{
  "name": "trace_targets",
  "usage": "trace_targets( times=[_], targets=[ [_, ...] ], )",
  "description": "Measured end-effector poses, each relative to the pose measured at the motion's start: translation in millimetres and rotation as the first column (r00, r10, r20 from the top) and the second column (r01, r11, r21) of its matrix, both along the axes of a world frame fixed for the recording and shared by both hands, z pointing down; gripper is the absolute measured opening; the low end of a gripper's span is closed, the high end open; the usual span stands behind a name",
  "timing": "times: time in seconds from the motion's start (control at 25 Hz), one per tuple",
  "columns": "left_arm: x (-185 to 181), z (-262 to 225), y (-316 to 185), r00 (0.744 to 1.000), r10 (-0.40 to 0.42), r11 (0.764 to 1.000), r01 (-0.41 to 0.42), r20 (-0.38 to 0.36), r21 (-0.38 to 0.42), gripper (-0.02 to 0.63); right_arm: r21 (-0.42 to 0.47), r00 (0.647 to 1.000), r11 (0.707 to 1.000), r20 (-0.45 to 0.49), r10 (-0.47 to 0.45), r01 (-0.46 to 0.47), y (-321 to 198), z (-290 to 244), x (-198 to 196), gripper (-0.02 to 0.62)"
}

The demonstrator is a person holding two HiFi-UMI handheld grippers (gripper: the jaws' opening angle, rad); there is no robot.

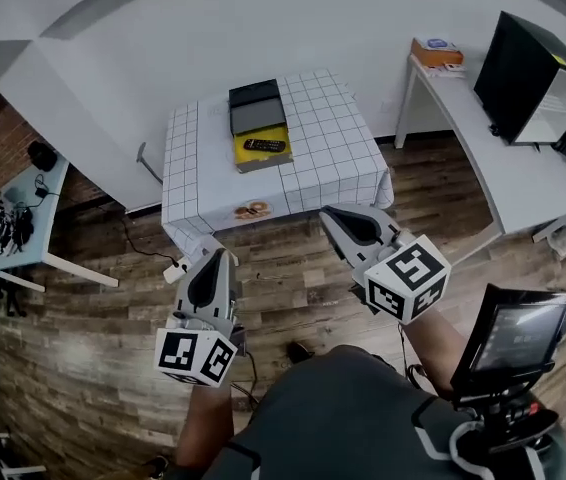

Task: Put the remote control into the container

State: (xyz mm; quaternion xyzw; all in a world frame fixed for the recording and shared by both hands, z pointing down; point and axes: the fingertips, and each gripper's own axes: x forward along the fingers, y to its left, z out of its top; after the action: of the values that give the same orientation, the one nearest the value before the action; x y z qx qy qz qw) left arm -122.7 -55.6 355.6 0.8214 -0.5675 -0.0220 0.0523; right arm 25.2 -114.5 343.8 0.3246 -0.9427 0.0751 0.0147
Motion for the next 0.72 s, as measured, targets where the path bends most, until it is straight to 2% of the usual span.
trace_targets(
  times=[0.12,0.32,0.72],
  targets=[
    [19.2,-3.1,1.3,1.0,0.004,1.0,-0.004,0.028,-0.009,0.009,-0.005,0.999,1.0,0.028,0.014,-0.014,3.5,-3.1,19.0,0.014],
    [35.6,-6.0,0.4,0.999,0.013,1.0,-0.012,0.034,-0.018,0.009,0.001,0.999,1.0,0.046,0.017,-0.017,6.0,-5.7,31.0,0.014],
    [33.6,-7.0,-6.6,0.999,0.003,1.0,-0.003,0.036,-0.01,0.009,0.006,0.998,0.999,0.046,0.033,-0.033,-2.8,-4.3,32.0,0.014]
  ],
)
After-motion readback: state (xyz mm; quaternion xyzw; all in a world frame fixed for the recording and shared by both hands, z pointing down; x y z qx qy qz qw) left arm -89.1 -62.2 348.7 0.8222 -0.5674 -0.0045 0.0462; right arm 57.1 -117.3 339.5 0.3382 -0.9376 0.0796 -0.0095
